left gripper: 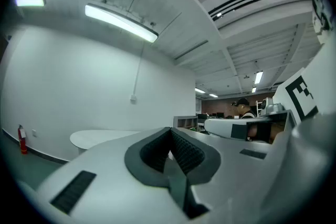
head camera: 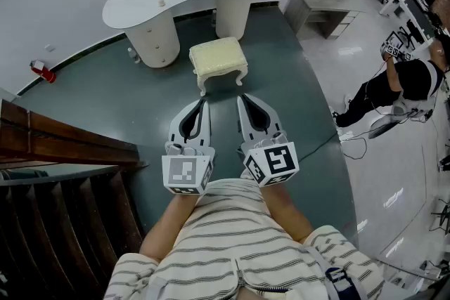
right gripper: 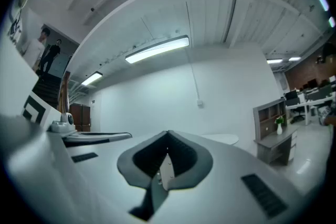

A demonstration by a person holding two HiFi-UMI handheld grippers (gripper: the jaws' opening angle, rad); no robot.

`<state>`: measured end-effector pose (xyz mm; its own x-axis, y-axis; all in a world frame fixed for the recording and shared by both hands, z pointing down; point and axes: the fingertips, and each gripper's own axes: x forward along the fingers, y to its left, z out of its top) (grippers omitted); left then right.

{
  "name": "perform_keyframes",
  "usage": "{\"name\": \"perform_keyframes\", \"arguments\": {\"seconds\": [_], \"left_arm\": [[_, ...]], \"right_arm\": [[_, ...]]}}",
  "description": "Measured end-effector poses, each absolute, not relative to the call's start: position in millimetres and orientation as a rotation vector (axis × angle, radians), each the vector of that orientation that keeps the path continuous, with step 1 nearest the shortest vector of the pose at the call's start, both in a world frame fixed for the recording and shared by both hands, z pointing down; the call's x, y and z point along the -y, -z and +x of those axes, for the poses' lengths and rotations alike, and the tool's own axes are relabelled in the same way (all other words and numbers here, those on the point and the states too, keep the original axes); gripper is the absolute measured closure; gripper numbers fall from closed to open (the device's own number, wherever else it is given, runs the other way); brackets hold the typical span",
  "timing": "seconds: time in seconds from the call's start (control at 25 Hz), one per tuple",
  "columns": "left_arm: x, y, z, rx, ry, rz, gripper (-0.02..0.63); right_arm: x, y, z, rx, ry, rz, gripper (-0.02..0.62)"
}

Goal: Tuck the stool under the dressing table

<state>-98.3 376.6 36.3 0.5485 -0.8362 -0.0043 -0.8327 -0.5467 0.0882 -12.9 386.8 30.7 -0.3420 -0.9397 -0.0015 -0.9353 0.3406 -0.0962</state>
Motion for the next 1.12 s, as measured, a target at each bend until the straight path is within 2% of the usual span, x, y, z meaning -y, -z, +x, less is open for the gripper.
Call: {"name": "perform_keyframes", "arguments": {"seconds": [0.4,1.12], "left_arm": [[-380,-39,-81,1.512,0.039,2.675,0.600],[-399,-70,-24,1.684,-0.115,2.570,0.600]], "right_arm": [[-389,-33,8,-2.530,0.152,-1.724,0.583],[-388,-51,86,-2.556,0.233,-1.637,0.583]]}}
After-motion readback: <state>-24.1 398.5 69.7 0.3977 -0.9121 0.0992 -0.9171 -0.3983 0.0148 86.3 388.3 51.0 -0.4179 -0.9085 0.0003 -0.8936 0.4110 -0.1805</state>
